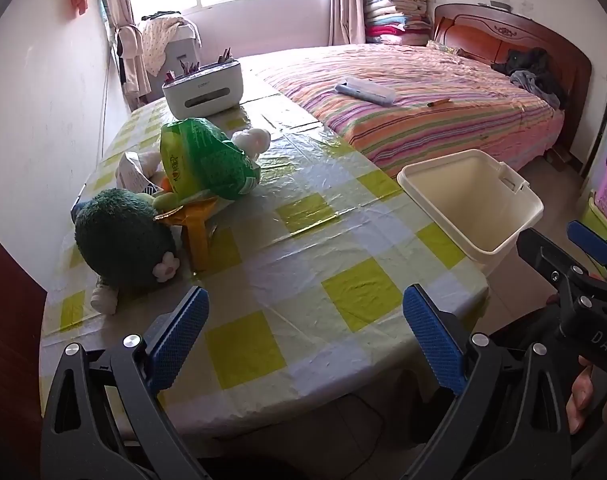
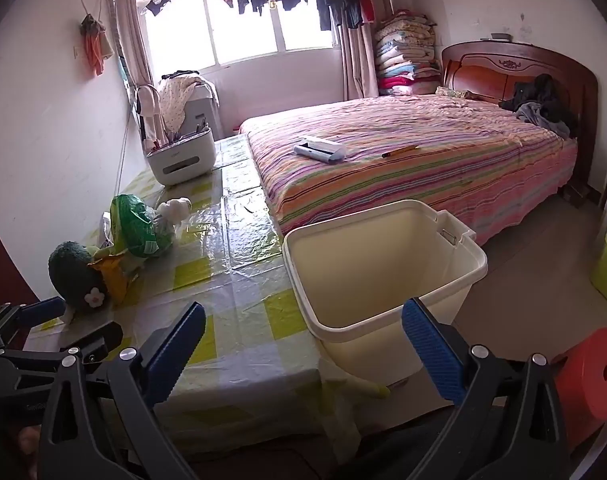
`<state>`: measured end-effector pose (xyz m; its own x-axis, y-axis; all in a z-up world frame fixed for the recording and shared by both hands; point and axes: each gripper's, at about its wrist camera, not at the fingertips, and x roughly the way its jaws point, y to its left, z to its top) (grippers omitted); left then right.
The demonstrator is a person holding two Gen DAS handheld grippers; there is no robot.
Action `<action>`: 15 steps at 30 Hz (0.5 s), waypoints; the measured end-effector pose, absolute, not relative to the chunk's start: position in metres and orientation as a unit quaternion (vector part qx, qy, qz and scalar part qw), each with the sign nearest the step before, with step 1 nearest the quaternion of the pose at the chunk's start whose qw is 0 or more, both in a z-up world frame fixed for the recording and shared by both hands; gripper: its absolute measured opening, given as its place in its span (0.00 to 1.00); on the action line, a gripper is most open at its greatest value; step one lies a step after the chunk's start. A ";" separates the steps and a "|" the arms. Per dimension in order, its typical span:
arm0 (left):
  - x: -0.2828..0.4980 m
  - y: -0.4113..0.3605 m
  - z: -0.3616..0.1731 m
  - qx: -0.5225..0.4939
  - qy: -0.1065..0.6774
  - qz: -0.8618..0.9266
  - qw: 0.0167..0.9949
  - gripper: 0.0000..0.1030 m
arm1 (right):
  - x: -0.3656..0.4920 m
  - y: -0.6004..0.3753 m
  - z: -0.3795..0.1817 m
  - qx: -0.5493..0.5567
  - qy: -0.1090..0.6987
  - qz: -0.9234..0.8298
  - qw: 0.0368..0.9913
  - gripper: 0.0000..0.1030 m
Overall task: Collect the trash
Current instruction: 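Move both tools toward the cluttered checked table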
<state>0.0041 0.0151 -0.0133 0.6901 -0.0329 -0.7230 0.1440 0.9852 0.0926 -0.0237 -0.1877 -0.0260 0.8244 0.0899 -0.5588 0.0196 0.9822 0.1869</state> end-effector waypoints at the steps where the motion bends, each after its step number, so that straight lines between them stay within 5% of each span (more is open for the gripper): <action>1: 0.004 0.015 -0.014 0.071 0.392 -0.048 0.916 0.93 | -0.024 -0.188 -0.026 0.092 0.296 0.019 0.950 0.93; 15: 0.006 0.016 -0.018 0.071 0.400 -0.047 0.913 0.93 | -0.021 -0.187 -0.026 0.095 0.298 0.021 0.950 0.93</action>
